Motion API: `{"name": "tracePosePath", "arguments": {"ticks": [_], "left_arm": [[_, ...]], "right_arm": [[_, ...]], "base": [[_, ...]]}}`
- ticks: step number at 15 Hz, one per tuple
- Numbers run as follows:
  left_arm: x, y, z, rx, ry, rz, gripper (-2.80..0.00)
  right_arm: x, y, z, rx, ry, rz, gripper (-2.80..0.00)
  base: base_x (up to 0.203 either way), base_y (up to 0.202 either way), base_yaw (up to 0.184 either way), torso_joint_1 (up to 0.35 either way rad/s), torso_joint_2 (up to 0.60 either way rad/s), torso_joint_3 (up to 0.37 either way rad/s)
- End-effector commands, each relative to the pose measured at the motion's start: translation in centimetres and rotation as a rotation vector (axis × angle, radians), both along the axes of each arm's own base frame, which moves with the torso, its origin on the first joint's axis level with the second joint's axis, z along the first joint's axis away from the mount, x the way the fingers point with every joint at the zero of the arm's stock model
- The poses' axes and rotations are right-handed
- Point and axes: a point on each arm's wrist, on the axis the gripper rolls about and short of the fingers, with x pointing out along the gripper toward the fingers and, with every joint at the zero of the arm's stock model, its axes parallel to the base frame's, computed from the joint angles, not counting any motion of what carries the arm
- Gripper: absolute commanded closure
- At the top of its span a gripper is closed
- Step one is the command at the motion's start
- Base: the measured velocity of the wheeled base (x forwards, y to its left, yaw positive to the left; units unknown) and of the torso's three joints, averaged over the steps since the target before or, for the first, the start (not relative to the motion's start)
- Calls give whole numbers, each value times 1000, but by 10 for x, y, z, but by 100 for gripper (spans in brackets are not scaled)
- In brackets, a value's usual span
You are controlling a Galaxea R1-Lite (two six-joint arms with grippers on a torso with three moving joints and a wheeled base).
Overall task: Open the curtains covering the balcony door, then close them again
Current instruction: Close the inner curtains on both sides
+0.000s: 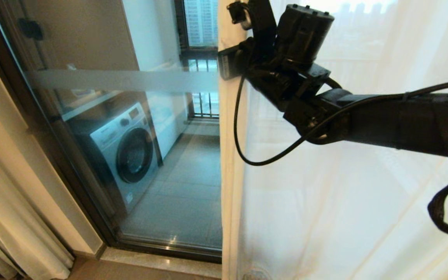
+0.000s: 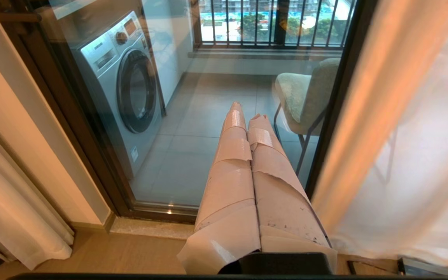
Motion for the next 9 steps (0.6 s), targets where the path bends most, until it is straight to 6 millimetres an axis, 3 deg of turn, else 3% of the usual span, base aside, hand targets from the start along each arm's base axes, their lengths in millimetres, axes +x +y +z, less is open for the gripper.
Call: {"name": "tracePosePath", "arguments": {"ticks": [1,9], "left_arm": [[0,0,0,0,-1,0,0],[0,0,0,0,-1,0,0]], "right_arm": [[-1,22,-21,-19,21,35,0],[-27,65,-40,20,-13,138,0]], "base": [[0,0,0,0,0,0],[0,0,0,0,0,0]]}}
